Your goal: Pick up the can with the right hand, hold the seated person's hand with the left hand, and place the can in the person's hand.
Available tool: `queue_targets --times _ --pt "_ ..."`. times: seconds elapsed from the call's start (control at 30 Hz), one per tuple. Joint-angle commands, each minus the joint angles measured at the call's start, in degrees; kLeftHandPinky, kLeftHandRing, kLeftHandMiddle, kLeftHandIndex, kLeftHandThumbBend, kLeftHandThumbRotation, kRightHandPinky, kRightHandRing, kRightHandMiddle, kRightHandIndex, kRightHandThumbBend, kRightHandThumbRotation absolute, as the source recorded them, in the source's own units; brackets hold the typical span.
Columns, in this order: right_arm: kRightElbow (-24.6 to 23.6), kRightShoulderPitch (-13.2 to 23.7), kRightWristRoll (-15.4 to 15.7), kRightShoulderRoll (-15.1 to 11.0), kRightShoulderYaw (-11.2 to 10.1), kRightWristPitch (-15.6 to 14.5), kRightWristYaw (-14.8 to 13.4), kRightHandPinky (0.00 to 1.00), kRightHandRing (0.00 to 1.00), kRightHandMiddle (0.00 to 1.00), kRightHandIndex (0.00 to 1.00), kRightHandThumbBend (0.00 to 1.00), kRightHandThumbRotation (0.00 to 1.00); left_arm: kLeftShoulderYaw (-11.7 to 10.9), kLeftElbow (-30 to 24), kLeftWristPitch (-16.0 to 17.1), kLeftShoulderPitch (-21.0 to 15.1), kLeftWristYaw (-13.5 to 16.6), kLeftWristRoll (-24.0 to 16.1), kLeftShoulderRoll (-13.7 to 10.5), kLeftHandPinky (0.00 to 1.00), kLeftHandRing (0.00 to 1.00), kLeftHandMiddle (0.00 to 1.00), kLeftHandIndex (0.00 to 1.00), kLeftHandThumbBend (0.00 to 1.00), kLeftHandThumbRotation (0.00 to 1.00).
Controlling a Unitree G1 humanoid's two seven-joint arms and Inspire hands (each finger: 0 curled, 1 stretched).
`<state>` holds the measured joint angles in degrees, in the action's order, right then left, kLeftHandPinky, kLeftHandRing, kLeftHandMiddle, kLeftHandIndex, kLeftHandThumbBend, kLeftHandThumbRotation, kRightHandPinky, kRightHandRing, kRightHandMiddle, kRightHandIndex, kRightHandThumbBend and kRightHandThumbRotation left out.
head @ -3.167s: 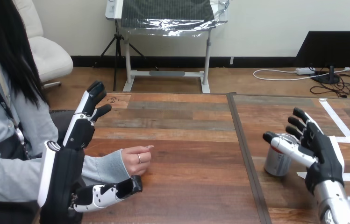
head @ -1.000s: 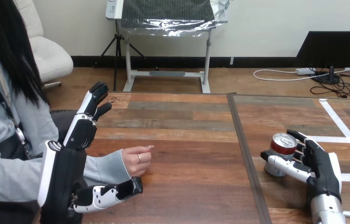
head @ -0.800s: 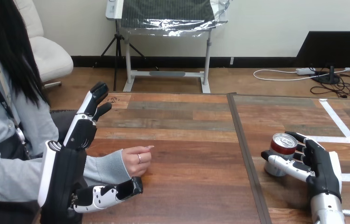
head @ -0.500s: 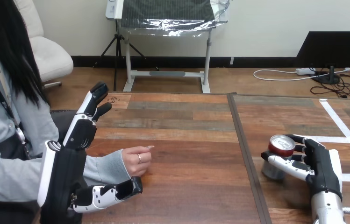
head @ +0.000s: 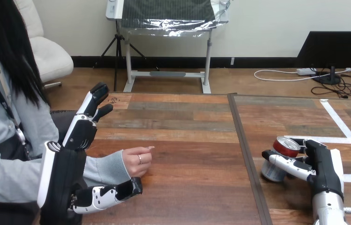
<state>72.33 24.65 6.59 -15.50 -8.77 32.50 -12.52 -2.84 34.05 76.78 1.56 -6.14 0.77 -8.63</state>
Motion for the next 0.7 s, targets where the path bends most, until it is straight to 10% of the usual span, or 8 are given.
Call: queue_targets --times 0.0,0.67 --pt "-1.1 1.7 -0.4 0.5 0.3 0.1 0.3 0.33 0.41 0.57 0.55 0.76 0.00 0.5 -1.1 0.4 -3.7 -0.2 0.8 0.0 0.85 0.93 0.95 0.90 1.00 0.57" --pt "-2.2 1.8 0.1 0.8 0.8 4.1 -1.5 0.42 0.48 0.56 0.54 0.76 0.00 -1.6 -0.2 0.2 -4.3 1.0 -2.1 0.9 0.86 0.93 0.95 0.91 1.00 0.59"
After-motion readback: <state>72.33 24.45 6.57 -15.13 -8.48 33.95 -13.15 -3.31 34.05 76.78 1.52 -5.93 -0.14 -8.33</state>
